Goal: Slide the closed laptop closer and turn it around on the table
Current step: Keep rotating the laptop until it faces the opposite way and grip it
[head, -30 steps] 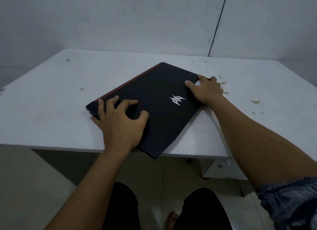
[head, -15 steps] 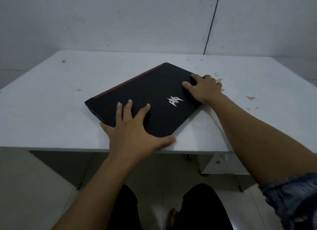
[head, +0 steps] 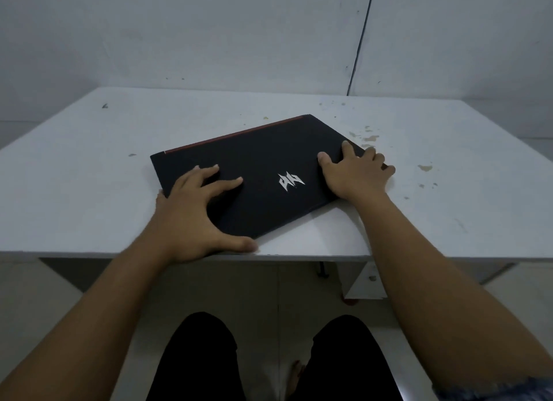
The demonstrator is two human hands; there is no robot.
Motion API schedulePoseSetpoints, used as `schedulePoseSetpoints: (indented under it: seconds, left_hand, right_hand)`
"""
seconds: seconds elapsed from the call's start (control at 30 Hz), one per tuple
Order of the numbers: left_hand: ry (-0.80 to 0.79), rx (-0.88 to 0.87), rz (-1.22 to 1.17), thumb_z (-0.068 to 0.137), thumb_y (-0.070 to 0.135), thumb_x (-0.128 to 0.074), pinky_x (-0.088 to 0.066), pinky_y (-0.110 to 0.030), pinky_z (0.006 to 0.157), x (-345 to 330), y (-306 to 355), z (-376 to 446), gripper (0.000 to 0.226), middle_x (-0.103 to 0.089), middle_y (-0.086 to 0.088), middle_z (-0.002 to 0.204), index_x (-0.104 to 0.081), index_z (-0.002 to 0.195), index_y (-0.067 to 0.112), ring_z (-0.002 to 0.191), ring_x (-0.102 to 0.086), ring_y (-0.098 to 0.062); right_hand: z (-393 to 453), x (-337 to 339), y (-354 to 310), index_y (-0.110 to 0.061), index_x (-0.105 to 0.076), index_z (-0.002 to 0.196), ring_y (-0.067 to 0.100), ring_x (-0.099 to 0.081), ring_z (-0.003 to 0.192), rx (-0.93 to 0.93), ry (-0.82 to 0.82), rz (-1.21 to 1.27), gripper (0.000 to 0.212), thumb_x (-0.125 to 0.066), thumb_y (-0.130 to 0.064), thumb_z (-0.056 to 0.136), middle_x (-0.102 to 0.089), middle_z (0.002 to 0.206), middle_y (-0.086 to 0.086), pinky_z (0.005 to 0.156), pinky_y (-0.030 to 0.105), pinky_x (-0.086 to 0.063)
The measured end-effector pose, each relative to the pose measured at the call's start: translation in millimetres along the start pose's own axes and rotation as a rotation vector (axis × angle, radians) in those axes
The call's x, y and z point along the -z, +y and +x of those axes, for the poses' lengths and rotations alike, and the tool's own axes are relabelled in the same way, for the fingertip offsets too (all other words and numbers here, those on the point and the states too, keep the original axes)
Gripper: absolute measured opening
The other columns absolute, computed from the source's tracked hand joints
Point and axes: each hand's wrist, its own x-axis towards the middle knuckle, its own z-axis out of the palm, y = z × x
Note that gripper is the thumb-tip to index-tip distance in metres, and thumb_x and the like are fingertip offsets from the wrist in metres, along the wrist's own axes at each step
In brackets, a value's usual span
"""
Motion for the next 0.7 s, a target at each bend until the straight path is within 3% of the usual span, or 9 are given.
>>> schedulePoseSetpoints:
  seconds: [0.13,0.2,0.27,0.37,0.47,0.57,0.7]
  left_hand:
    - [-0.001,-0.024,-0.047,0.037,0.094,-0.072,-0.017,-0.062,0.122,7.2,-8.3,-2.3,0.121,-0.006,0.019,0.169,-0.04,0.148,0.059,0.157,0.001,-0.01]
    - [0.062,0.074,-0.132,0.032,0.092,-0.076,-0.013,-0.058,0.124,3.6,-2.7,-9.8,0.134,0.012,0.02,0.169,-0.034,0.153,0.055,0.157,0.01,-0.015]
    - [0.121,0.236,-0.201,0.027,0.093,-0.076,-0.007,-0.057,0.125,-4.3,5.7,-20.4,0.152,0.024,0.011,0.169,-0.017,0.16,0.05,0.157,0.017,-0.024]
    - [0.197,0.387,-0.245,0.027,0.099,-0.069,-0.006,-0.059,0.125,-18.8,13.8,-33.9,0.16,0.008,-0.007,0.173,-0.005,0.163,0.043,0.158,0.009,-0.036]
    - [0.256,0.369,-0.257,0.027,0.102,-0.065,-0.014,-0.06,0.124,-27.1,14.0,-35.6,0.154,-0.014,-0.011,0.17,-0.016,0.161,0.044,0.157,-0.004,-0.036]
    - [0.29,0.339,-0.26,0.029,0.105,-0.06,-0.021,-0.06,0.122,-31.2,11.3,-35.2,0.147,-0.024,-0.012,0.165,-0.027,0.159,0.045,0.155,-0.012,-0.037]
    - [0.334,0.336,-0.258,0.051,0.108,-0.043,-0.007,-0.056,0.126,-32.8,12.9,-32.8,0.128,-0.025,-0.017,0.166,-0.033,0.159,0.04,0.157,-0.008,-0.039]
  right_hand:
    - [-15.9,-0.5,-1.6,-0.028,-0.02,0.161,0.047,-0.018,0.145,-0.04,-0.006,-0.05,0.083,-0.016,-0.074,0.091,-0.021,0.159,0.028,0.112,0.064,-0.011]
    - [-11.2,5.3,-1.1,-0.03,-0.021,0.16,0.048,-0.022,0.142,-0.013,-0.027,-0.075,0.085,-0.016,-0.077,0.089,-0.026,0.156,0.029,0.111,0.063,-0.014]
    - [-0.2,11.9,2.0,-0.038,-0.021,0.16,0.047,-0.026,0.141,0.042,-0.067,-0.064,0.086,-0.018,-0.083,0.086,-0.027,0.156,0.026,0.111,0.059,-0.017]
    - [12.0,16.7,5.8,-0.049,-0.016,0.158,0.042,-0.025,0.145,0.141,-0.13,-0.007,0.084,-0.021,-0.088,0.083,-0.02,0.162,0.017,0.114,0.056,-0.019]
    - [11.7,15.2,7.4,-0.053,-0.02,0.156,0.041,-0.024,0.145,0.186,-0.111,0.003,0.077,-0.022,-0.084,0.086,-0.021,0.163,0.013,0.115,0.055,-0.018]
    - [7.0,15.1,10.0,-0.054,-0.021,0.156,0.043,-0.025,0.144,0.184,-0.1,-0.023,0.075,-0.021,-0.084,0.087,-0.024,0.162,0.014,0.115,0.054,-0.018]
    - [3.7,16.2,11.3,-0.054,-0.021,0.156,0.043,-0.026,0.144,0.174,-0.105,-0.026,0.075,-0.02,-0.084,0.087,-0.023,0.163,0.013,0.114,0.054,-0.02]
